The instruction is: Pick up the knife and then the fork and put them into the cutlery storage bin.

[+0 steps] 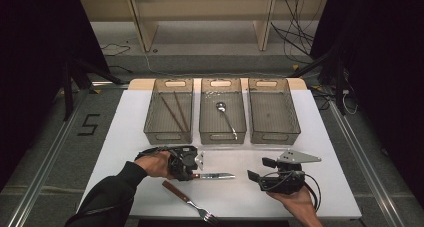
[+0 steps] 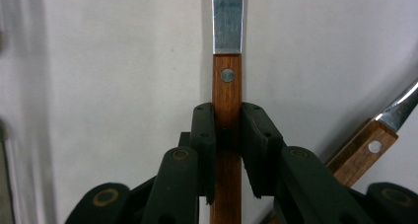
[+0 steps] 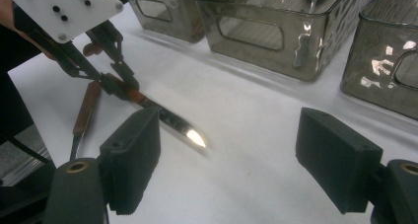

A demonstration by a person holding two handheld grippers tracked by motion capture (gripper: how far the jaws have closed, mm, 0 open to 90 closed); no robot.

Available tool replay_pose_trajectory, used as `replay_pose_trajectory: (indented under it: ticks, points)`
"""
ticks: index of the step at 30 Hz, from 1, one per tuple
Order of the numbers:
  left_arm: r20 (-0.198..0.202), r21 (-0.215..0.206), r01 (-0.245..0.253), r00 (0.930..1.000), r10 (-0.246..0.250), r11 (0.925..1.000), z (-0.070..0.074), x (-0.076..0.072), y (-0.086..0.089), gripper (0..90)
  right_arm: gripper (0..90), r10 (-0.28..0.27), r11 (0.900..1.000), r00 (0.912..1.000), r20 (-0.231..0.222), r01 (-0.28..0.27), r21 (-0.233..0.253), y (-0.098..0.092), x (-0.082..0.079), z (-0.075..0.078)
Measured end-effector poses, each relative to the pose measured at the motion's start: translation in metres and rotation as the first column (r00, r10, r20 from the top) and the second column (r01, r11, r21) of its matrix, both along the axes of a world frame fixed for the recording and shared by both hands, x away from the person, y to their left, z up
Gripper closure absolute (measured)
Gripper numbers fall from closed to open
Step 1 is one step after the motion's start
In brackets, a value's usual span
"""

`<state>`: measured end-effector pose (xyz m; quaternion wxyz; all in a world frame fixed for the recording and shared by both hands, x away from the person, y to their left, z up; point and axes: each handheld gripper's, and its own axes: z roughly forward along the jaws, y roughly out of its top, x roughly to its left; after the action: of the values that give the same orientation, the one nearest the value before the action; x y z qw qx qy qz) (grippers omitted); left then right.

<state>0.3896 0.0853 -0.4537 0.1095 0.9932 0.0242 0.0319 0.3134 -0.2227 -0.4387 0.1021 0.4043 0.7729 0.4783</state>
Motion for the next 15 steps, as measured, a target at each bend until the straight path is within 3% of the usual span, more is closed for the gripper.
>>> replay_pose_trajectory:
  ticks: [8, 15]
  points:
    - [0.015, -0.055, -0.066, 0.9977, 0.067, 0.9963, 0.013, 0.005, 0.001, 76.3, 25.6, -0.007, 1.0, 0.9999, 0.009, 0.007, 0.007, -0.001, 0.0, 0.001]
    - [0.003, -0.118, -0.148, 0.9887, 0.15, 0.9819, 0.022, 0.008, 0.003, 76.3, 25.4, -0.01, 1.0, 0.9997, 0.022, 0.01, 0.012, -0.001, -0.001, 0.002]
